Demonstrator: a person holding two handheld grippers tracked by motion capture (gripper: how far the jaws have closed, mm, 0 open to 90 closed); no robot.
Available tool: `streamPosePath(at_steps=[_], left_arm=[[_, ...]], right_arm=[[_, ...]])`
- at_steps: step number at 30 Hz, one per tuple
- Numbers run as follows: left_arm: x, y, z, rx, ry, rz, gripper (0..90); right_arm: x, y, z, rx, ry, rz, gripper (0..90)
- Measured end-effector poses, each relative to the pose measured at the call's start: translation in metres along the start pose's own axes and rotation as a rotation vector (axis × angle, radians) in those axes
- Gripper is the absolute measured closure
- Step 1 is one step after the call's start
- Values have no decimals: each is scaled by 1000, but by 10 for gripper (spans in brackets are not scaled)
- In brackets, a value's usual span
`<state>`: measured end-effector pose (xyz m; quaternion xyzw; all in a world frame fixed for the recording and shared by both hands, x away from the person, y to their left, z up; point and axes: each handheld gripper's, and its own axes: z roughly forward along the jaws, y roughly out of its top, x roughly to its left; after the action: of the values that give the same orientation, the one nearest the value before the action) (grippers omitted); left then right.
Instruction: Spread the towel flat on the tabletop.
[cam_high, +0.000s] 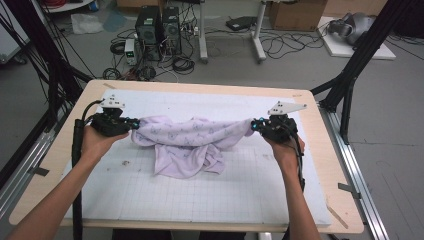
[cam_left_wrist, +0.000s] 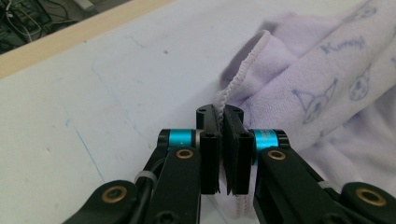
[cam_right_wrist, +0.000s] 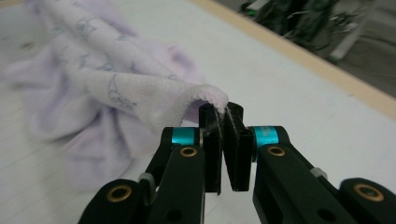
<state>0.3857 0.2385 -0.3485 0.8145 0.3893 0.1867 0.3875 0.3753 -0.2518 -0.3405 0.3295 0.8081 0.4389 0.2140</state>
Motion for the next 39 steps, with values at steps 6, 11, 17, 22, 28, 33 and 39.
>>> streamPosePath(at_steps=[6, 11, 17, 22, 28, 33, 39], left_arm=[[4, 15, 11, 16, -1, 55, 421], [-7, 7, -1, 5, -77, 97, 276], [-33, -14, -5, 76, -198, 163, 281], [-48, -32, 10, 149, -241, 187, 334], [-64, -36, 26, 235, -300, 156, 363], [-70, -33, 45, 287, -298, 112, 378], [-71, -31, 54, 315, -254, 101, 627]], right_arm=[[-5, 12, 18, -6, -24, 57, 573], [1, 11, 12, -7, 46, 15, 459], [15, 5, -3, -41, 171, -36, 455], [40, -6, 14, 60, 267, -128, 476], [59, -17, 41, 143, 369, -169, 527], [68, -22, 66, 233, 398, -193, 578], [71, -24, 90, 307, 336, -202, 694]])
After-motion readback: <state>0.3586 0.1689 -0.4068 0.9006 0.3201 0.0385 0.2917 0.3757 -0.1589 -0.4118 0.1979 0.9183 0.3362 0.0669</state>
